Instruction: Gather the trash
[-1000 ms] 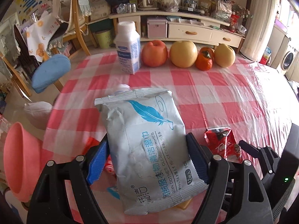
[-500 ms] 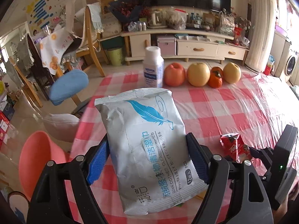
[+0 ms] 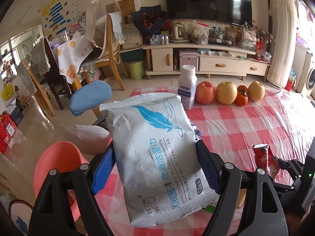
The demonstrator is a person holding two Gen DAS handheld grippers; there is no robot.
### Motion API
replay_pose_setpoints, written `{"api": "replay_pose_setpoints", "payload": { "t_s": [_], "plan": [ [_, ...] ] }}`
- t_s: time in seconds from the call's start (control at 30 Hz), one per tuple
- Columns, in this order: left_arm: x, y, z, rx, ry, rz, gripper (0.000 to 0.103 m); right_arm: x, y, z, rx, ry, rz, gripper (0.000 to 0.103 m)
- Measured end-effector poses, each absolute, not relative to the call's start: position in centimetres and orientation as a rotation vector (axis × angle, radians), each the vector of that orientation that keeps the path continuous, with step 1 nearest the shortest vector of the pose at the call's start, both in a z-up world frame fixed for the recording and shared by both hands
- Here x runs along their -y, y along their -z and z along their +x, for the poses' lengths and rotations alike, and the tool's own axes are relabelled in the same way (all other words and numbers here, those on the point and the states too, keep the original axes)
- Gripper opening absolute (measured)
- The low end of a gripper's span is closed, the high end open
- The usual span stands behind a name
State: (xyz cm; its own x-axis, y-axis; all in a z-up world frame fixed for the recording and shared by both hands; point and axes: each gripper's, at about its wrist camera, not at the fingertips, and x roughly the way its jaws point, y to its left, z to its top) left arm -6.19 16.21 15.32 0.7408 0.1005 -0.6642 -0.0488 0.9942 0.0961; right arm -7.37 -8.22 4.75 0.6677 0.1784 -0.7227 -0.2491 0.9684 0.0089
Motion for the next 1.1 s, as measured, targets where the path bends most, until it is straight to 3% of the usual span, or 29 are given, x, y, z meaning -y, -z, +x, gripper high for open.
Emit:
{"api": "replay_pose_setpoints", "payload": {
  "t_s": [0.47, 0.5, 0.53, 0.57, 0.97, 1.1],
  "plan": [
    [-22.4, -16.0, -8.0, -0.689, -0.175, 0.023, 0.078, 3.5, -8.7, -9.5, -0.733, -0.337, -0.107, 0.056],
    [-22.9, -16.1, -8.1, -0.687, -0.181, 0.016, 0.077, 2.9, -9.1, -9.7, -0.726, -0.351, -0.109, 0.056],
    [-23.4, -16.1, -8.2, -0.683, -0.189, 0.009, 0.065, 2.4, -9.4, -9.7, -0.721, -0.360, -0.111, 0.056],
    [-24.1, -16.3, -8.2, -0.678, -0.202, 0.004, 0.062, 1.8, -9.7, -9.9, -0.716, -0.375, -0.112, 0.056],
    [-30.3, -12.8, -7.9, -0.814, -0.179, -0.143, 0.063, -4.0, -10.0, -11.0, -0.722, -0.473, -0.161, 0.056],
    [-28.6, -10.5, -7.3, -0.894, -0.127, -0.114, 0.073, -4.6, -8.9, -11.2, -0.745, -0.491, -0.159, 0.056]
  ]
}}
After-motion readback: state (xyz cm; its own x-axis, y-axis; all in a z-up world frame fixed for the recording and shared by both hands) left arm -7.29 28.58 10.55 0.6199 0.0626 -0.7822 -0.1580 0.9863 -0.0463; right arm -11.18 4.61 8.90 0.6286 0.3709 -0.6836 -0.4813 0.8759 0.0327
